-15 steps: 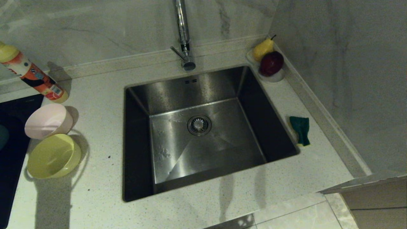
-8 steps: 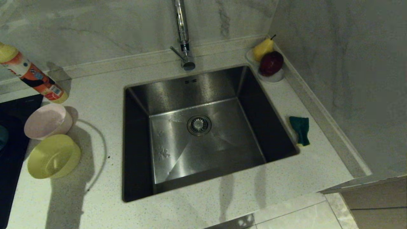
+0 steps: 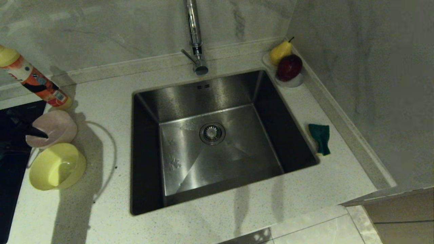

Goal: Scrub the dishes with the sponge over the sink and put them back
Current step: Place the bowl on the bowl

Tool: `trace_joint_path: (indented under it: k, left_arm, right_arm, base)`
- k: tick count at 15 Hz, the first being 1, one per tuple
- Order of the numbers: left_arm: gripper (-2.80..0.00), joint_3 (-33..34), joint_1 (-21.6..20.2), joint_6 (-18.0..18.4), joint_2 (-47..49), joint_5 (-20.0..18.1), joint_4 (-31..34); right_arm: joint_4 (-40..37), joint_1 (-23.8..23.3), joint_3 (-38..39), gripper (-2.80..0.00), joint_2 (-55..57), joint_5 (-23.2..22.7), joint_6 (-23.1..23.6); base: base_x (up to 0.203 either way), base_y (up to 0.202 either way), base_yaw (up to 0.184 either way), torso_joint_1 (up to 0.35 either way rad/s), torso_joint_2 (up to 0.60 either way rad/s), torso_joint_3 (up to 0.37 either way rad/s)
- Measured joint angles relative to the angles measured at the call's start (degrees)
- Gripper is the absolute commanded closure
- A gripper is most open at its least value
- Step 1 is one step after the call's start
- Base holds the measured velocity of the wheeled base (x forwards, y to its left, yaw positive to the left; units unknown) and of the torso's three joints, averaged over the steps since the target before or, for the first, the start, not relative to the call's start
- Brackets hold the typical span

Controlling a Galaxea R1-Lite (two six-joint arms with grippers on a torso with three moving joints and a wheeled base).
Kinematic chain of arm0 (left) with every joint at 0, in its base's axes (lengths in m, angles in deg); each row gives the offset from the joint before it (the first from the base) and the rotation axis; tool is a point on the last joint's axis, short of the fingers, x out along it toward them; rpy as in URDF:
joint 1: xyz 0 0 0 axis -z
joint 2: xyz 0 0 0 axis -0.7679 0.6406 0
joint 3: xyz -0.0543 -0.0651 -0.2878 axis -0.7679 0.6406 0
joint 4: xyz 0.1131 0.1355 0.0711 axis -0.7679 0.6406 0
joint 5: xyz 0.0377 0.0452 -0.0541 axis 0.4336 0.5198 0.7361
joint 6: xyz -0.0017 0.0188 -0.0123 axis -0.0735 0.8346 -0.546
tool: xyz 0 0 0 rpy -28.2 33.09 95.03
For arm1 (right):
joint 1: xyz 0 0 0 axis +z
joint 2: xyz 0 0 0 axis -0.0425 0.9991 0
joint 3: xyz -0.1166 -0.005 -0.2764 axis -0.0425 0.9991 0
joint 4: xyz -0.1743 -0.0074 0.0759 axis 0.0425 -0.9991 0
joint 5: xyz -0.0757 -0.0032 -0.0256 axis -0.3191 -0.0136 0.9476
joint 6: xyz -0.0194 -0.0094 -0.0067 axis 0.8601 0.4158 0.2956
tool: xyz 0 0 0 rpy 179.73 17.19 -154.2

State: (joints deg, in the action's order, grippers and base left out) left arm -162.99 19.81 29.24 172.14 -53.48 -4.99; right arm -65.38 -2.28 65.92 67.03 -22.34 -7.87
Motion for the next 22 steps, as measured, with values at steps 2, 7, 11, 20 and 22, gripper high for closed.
trace_joint_path:
  k: [2, 7, 11, 20, 22]
  left_arm:
    - [-2.80, -1.4, 1.5, -0.7, 3.3, -0.3, -0.9]
    - [-2.80, -8.4, 2.5, -4.0, 8.7, -0.2, -1.4]
    - [-2.80, -11.6, 2.5, -5.1, 7.7, 0.0, -1.1]
    - [-2.80, -13.9, -2.6, -4.5, 8.7, 3.4, -1.2]
    - [-2.80, -14.8, -3.5, -4.3, 11.0, 3.6, -1.2]
  right_arm:
    - [0.0, 0.0, 0.0, 0.00, 0.0, 0.0, 0.0]
    - [0.0, 0.0, 0.0, 0.00, 0.0, 0.0, 0.0]
    - [0.0, 0.0, 0.0, 0.00, 0.0, 0.0, 0.0]
    - [0.0, 0.0, 0.0, 0.00, 0.0, 0.0, 0.0]
    - [0.0, 0.0, 0.0, 0.00, 0.0, 0.0, 0.0]
  base:
    - [0.000, 0.000, 0.000, 0.000, 0.00, 0.000]
    - [0.000, 0.000, 0.000, 0.000, 0.00, 0.000]
    - [0.000, 0.000, 0.000, 0.000, 0.00, 0.000]
    - [0.000, 0.000, 0.000, 0.000, 0.00, 0.000]
    - [0.000, 0.000, 0.000, 0.000, 0.00, 0.000]
